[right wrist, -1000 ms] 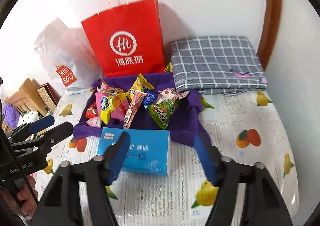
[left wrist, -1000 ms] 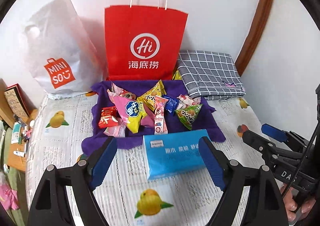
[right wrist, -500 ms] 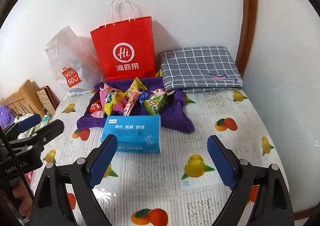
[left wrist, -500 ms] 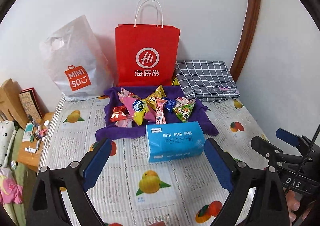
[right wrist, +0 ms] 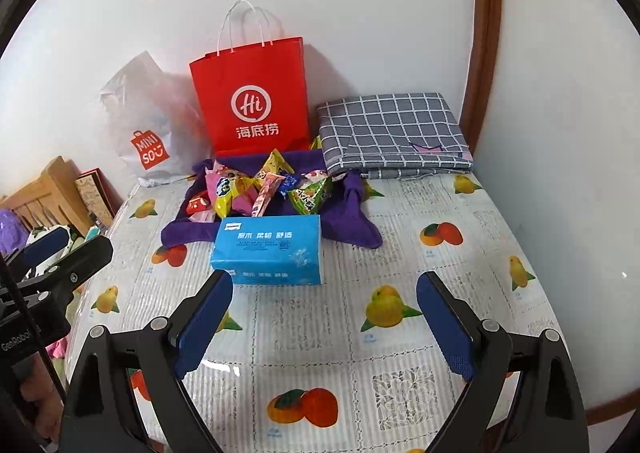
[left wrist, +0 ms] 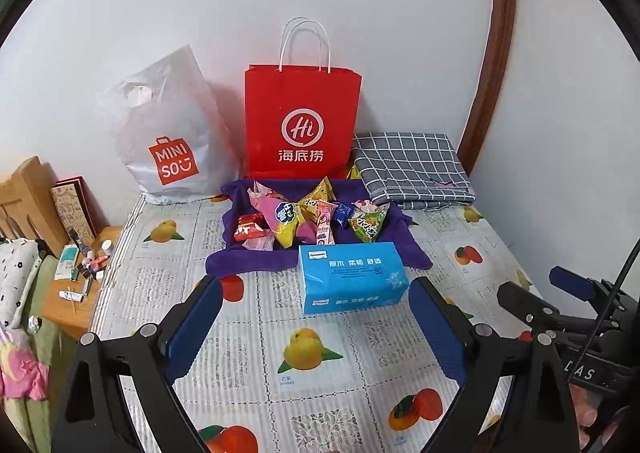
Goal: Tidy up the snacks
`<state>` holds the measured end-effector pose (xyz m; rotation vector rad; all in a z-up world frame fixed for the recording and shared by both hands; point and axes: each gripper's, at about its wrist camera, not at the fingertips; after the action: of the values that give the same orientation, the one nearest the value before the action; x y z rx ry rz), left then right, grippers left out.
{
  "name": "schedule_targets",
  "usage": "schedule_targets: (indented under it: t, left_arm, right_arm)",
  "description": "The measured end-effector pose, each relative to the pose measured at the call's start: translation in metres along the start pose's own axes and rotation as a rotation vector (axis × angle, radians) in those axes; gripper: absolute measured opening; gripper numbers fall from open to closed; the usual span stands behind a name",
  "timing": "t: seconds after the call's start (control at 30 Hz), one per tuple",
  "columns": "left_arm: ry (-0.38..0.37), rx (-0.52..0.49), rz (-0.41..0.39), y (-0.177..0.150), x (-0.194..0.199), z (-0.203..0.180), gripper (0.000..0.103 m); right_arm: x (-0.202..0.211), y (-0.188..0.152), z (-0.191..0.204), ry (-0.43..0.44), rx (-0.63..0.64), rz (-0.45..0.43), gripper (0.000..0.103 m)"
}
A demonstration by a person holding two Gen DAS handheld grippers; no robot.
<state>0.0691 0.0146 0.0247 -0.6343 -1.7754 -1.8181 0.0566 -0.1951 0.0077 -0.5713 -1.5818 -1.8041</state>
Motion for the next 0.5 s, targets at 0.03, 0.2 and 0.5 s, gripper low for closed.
schedule_targets:
  t: [0.03, 0.2, 0.5]
  left_arm:
    - [0.000, 0.001, -0.001, 0.000, 0.001, 0.000, 0.094]
    - [0.003, 0.001, -0.005, -0.002, 0.005, 0.001, 0.094]
    - [0.006, 0.002, -0.006, -0.003, 0.008, 0.002, 0.094]
  right_arm:
    - [0.001, -0.001, 0.001, 0.003, 0.000, -0.001, 0.093]
    - [0.008, -0.005, 0.004, 0.007, 0.000, -0.009, 0.093]
    - [0.016, -0.007, 0.010, 0.015, 0.008, -0.021, 0.093]
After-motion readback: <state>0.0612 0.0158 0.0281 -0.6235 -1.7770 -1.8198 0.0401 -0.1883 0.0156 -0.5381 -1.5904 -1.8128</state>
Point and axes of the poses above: each gripper's, at about its wrist camera, not at the fingertips, and x roughly against the way its jaws point, z to its left, y to its top, and after that the axes turned 11 degrees about y, right-handed
